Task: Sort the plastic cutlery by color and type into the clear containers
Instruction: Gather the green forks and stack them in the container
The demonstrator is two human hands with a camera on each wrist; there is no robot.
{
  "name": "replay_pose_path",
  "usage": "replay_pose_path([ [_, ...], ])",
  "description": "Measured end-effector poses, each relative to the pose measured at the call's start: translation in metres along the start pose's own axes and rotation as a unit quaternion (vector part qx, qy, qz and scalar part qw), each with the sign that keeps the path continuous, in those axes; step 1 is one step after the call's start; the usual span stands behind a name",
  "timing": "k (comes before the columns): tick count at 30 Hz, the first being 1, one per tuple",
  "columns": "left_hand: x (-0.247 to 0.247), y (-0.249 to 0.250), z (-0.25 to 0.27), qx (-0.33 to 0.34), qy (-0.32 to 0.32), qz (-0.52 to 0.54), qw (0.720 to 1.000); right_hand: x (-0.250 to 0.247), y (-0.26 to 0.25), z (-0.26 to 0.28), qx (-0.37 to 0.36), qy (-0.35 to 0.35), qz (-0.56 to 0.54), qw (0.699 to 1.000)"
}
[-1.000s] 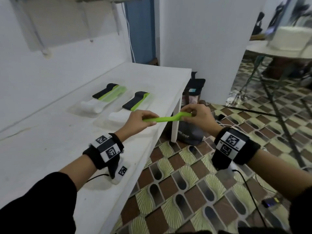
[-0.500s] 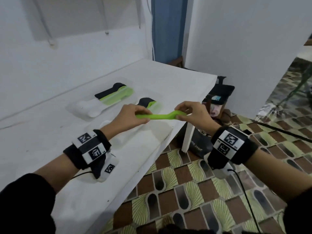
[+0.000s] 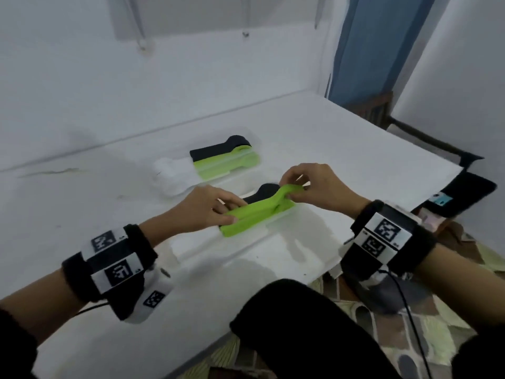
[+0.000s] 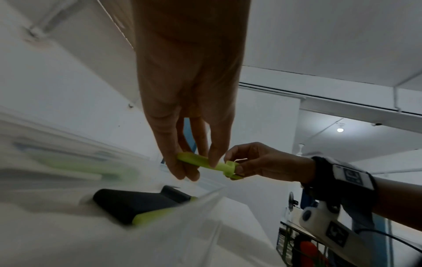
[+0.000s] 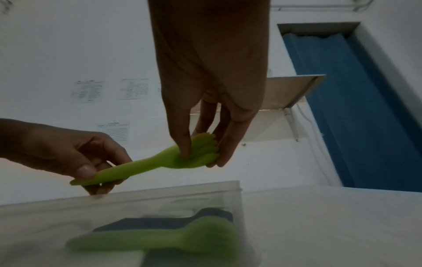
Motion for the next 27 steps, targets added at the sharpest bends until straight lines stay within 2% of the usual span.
replay_pose_path([
  [4,0.002,-0.011,0.006,-0.044,0.014,0.023,0.999,0.009,0.004,-0.035,-0.064,-0.127,0.031,0.989],
  [8,0.012,-0.015,0.003,-0.099,0.019,0.027,0.995,0.019,0.012,-0.058,-0.11,-0.26,0.055,0.958],
  [12,0.023,-0.015,-0.001,-0.129,0.02,0.035,0.991,0.028,0.023,-0.07,-0.135,-0.357,0.089,0.92],
  [17,0.03,-0.021,-0.001,-0.135,0.039,0.065,0.988,0.031,0.021,-0.074,-0.193,-0.415,0.114,0.882],
  [21,0.03,-0.017,0.002,-0.125,0.051,0.048,0.99,0.028,0.021,-0.071,-0.226,-0.413,0.083,0.878],
  [24,0.028,-0.016,0.0,-0.136,0.035,0.061,0.988,0.028,0.02,-0.07,-0.233,-0.414,0.086,0.876],
  [27,0.026,-0.02,-0.003,-0.171,-0.002,0.086,0.981,0.033,0.021,-0.074,-0.223,-0.443,0.121,0.86],
])
Point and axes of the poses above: each hand's wrist, its own z-axis away from the middle knuckle, its own x-axis out of the palm, y = z × x, the point moved 5 cm from there along -z, towards the middle knuckle, and after that the axes turned 7 degrees about -y, right-handed, at the moved point
